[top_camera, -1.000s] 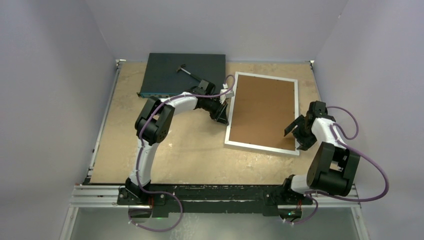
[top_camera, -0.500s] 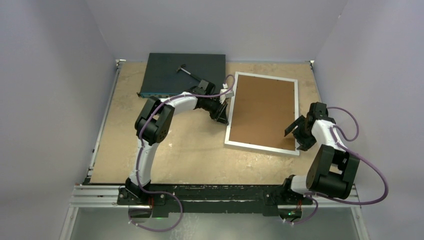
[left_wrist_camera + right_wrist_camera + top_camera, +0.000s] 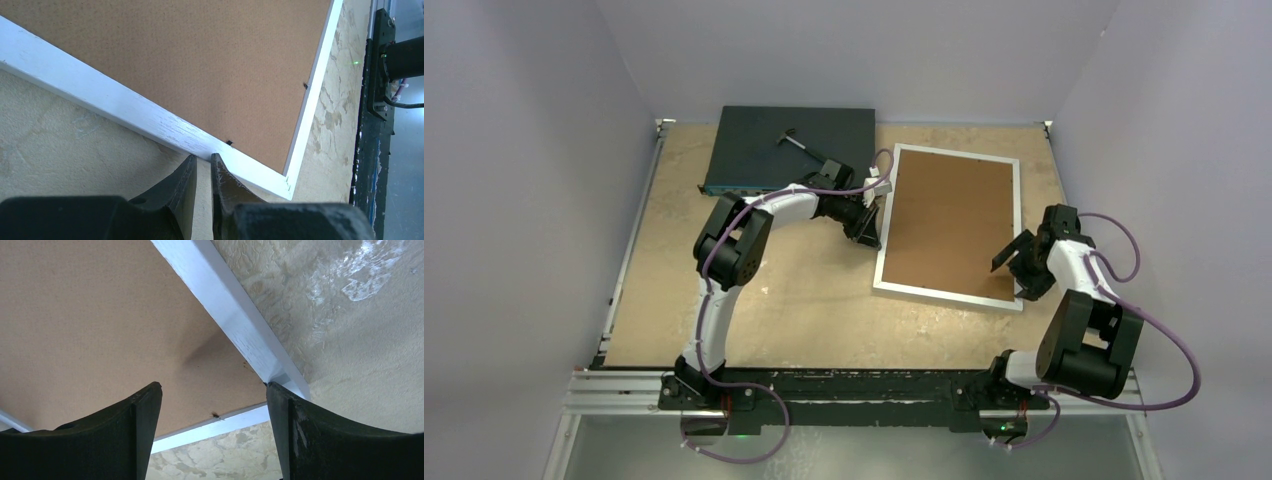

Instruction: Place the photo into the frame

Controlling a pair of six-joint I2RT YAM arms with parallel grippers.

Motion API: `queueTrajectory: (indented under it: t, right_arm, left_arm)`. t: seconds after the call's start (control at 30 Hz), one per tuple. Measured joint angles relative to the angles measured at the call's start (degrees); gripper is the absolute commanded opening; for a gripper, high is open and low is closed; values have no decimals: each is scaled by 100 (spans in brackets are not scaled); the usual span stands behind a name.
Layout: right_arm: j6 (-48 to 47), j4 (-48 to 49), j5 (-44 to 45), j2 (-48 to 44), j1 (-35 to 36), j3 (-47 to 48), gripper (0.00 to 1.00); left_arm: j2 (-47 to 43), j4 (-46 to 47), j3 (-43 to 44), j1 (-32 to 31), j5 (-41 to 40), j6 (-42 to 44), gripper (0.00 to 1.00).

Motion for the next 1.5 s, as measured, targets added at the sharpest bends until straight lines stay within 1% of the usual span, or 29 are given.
queueTrajectory:
  t: [0.17,0.63,1.1,1.5]
  right_arm:
    - [-28,20,-144,4,4,-15,79]
    - [-44,24,-136,4,26,-20,79]
    - [-9,44,304,133,487,-28,79]
    - [85,197,323,57,557,-212,80]
  left_arm:
    - [0,2,0,0,2,0,13]
    - [0,15,-2,2,0,0,12]
    - [0,24,-4,4,2,2,11]
    - [-4,39,-13,7,11,39,11]
